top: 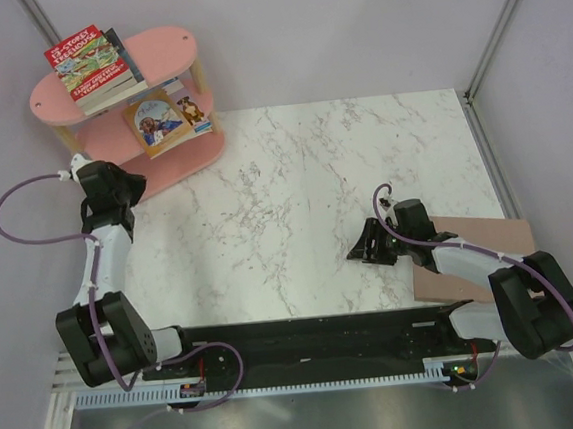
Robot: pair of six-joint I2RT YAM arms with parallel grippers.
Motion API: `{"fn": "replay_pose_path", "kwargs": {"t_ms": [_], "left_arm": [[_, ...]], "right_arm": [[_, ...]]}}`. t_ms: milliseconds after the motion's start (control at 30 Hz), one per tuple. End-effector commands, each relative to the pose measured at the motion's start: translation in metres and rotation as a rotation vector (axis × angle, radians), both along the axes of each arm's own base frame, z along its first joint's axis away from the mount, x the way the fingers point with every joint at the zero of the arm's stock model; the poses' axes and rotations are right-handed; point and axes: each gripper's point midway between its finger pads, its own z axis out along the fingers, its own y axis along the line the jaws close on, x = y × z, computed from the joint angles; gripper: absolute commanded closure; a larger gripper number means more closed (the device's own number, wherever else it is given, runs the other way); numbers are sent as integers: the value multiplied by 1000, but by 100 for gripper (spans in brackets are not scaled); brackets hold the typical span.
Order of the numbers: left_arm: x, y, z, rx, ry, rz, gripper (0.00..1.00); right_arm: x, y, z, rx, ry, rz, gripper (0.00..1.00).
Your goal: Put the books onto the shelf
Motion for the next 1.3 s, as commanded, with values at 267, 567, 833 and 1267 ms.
{"fn": "replay_pose_path", "kwargs": {"t_ms": [267,567,833,1267], "left_arm": [[19,26,66,-58,-271,20,98],[48,42,62,-92,-246,-20,98],[63,34,70,-87,-261,-91,85],[64,31,61,18,-189,-86,61]], "right_arm": [[-13,-9,-17,-51,44,-5,38],[-13,-10,-17,-52,48,-8,37],[-14,-10,-20,-56,58,-12,37],[-14,-10,-19,-54,60,-10,37]]}}
